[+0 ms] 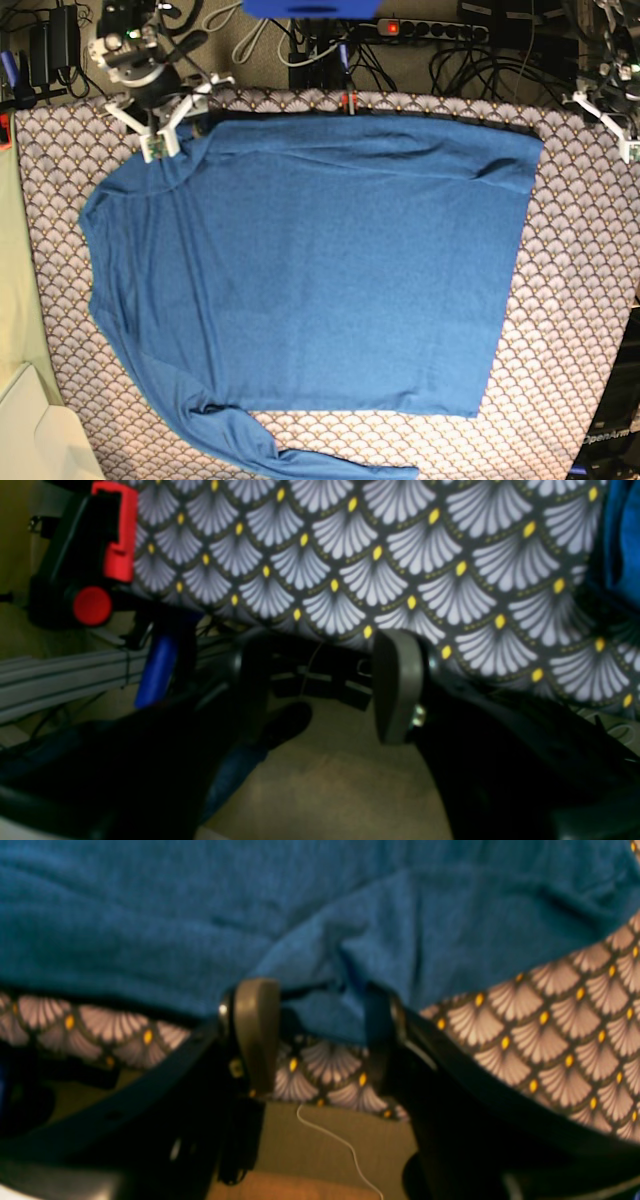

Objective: Fold the T-shirt properly

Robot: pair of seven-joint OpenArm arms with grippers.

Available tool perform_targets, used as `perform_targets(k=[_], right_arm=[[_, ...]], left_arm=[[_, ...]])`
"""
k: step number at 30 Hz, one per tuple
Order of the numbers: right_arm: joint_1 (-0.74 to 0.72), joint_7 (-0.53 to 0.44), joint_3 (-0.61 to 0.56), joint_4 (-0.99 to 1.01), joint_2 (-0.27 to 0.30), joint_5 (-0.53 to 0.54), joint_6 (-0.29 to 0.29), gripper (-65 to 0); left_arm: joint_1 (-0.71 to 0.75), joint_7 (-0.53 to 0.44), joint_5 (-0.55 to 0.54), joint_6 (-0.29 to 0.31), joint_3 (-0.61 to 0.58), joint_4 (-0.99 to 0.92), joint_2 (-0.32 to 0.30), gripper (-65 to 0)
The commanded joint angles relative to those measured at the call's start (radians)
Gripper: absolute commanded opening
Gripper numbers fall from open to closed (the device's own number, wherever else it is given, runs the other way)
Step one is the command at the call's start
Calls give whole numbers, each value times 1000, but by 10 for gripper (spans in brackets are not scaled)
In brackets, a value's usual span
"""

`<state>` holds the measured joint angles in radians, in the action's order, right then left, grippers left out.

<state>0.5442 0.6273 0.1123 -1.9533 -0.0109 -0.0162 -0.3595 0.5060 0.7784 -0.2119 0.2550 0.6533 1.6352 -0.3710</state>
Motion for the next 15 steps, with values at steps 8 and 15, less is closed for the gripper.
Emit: perform_targets(k=[8, 15], right_arm=[[-8, -24, -7, -13, 10, 9, 3, -361], [-78, -24, -7, 62, 32, 9, 3, -361]], left_arm=[[-53, -10, -1, -3, 6, 23, 43, -338], [-73, -4, 1, -1, 4, 23, 65, -338]])
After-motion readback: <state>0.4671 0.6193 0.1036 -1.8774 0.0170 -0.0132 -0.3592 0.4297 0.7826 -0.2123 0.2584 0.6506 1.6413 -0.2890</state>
